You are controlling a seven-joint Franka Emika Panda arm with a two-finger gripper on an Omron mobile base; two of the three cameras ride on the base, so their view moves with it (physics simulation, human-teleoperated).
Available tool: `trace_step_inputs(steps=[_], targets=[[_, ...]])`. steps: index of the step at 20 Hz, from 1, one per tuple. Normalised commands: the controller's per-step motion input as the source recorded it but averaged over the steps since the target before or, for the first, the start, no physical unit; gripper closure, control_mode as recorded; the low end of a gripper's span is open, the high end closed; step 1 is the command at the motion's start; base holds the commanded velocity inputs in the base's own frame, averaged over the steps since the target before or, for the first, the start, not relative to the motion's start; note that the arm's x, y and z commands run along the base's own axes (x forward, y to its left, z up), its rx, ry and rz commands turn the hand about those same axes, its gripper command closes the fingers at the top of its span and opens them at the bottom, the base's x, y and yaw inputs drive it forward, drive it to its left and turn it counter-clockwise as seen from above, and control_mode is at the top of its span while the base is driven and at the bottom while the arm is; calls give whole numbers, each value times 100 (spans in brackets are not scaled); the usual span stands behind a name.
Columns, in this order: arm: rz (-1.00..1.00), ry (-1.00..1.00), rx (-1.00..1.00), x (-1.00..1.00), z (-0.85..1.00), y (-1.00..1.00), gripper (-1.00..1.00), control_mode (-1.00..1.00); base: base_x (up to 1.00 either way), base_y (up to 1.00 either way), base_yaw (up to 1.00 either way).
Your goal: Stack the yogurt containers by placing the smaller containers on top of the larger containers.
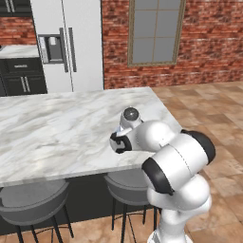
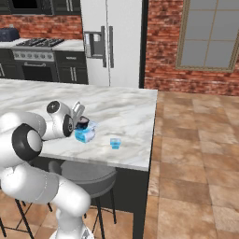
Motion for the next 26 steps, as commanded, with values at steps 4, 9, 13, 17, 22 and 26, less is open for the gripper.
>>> trace_step_inputs(steps=[4,9,13,17,22,26], targets=[[0,0,1,14,-5,5,100,-100,0,0,0],[-1,0,1,4,-7,3,100,-100,0,0,0],[-2,0,1,-2,-8,1,100,-100,0,0,0],[-3,-2,0,-9,-13,2,100,-100,0,0,0],[-3,0,0,1,-11,0,100,-100,0,0,0],[-1,0,2,2,-10,1,100,-100,0,0,0]])
